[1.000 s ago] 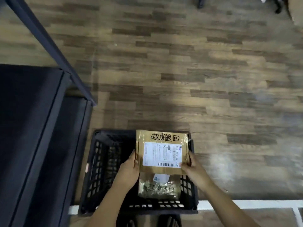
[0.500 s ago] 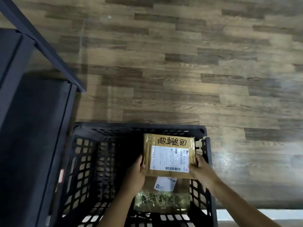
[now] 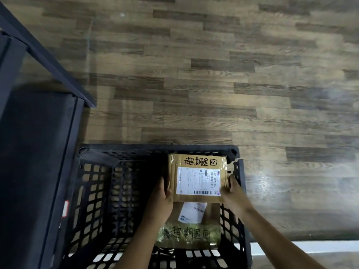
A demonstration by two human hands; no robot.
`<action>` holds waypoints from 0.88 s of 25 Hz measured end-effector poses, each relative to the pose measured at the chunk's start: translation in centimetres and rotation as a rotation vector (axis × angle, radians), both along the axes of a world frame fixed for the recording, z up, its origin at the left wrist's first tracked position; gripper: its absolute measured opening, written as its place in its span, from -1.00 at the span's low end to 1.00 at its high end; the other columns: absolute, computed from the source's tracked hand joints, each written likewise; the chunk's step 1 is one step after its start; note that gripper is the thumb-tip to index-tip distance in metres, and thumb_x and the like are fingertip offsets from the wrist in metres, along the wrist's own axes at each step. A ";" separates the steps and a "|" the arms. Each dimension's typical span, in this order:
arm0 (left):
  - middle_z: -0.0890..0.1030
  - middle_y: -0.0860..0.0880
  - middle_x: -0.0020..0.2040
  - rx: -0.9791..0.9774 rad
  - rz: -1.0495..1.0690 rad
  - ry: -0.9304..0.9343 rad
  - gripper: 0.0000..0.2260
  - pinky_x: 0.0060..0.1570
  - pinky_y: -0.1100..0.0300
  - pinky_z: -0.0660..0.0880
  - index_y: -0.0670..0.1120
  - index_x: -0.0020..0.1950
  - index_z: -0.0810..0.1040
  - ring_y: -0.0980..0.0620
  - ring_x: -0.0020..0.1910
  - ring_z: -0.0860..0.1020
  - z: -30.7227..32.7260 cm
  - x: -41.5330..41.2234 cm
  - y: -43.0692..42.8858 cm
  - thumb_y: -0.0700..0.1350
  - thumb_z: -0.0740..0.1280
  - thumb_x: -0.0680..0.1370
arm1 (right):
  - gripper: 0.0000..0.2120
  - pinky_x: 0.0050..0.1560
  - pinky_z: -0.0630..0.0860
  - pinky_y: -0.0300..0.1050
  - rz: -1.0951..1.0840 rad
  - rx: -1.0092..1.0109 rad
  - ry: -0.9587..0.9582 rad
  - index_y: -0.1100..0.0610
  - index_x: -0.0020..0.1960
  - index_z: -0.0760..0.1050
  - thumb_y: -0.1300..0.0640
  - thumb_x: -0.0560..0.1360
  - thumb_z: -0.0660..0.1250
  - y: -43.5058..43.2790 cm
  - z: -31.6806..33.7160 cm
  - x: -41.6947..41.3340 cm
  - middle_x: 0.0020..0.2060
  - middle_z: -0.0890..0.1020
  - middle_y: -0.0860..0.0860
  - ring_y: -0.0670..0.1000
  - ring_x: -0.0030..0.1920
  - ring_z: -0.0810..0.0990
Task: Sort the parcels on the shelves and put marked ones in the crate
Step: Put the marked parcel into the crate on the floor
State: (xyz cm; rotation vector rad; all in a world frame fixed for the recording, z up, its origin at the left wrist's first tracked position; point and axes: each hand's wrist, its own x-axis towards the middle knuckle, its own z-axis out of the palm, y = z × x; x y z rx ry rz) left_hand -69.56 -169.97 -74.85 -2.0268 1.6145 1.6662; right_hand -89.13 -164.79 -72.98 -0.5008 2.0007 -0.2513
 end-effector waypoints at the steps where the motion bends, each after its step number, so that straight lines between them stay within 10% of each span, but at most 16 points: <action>1: 0.09 -0.08 0.56 0.002 0.027 -0.005 -0.50 0.44 0.16 0.13 -0.08 0.56 0.00 -0.04 0.53 0.12 1.0 0.3 0.6 -0.07 0.08 0.65 | -0.43 -0.35 0.54 -0.08 0.014 0.001 0.013 0.07 0.53 0.00 0.15 0.58 0.13 0.2 1.1 0.4 0.26 0.53 0.13 -0.06 -0.36 0.57; 4: 0.01 -0.05 0.58 0.038 0.006 -0.052 -0.49 0.47 0.15 0.06 -0.06 0.56 -0.01 -0.01 0.55 0.05 5.0 2.3 2.9 -0.04 0.07 0.65 | -0.39 0.08 0.54 0.01 0.134 -0.010 0.045 0.08 0.55 -0.15 0.12 0.61 0.10 1.5 6.0 2.9 0.48 0.25 0.08 0.11 0.17 0.58; 7: 0.02 -0.04 0.58 0.037 -0.034 -0.157 -0.50 0.51 0.03 0.04 -0.03 0.55 0.02 -0.01 0.55 0.04 10.1 5.1 3.3 0.03 0.04 0.63 | -0.42 -0.09 0.53 -0.27 0.134 -0.085 0.010 0.04 0.55 -0.07 0.13 0.61 0.11 1.7 12.1 5.6 0.51 0.15 -0.01 -0.05 0.11 0.55; 11: 0.08 -0.04 0.57 -0.097 -0.017 -0.166 -0.51 0.49 0.03 0.10 -0.02 0.55 0.08 -0.04 0.54 0.09 18.6 8.2 1.1 0.06 0.04 0.64 | -0.48 0.38 0.19 -0.17 0.136 -0.219 -0.006 0.02 0.53 0.05 0.07 0.61 0.12 -0.3 19.0 8.9 0.52 0.15 0.00 0.01 0.46 0.24; 22: 0.02 -0.02 0.57 -0.353 -0.045 -0.226 -0.49 0.49 0.02 0.10 -0.07 0.54 0.09 -0.05 0.54 0.05 46.8 14.7 0.5 0.10 0.04 0.63 | -0.54 0.31 0.31 -0.14 0.208 -0.441 -0.116 0.09 0.46 0.23 0.02 0.59 0.17 -3.8 45.4 16.4 0.45 0.28 0.06 0.04 0.37 0.36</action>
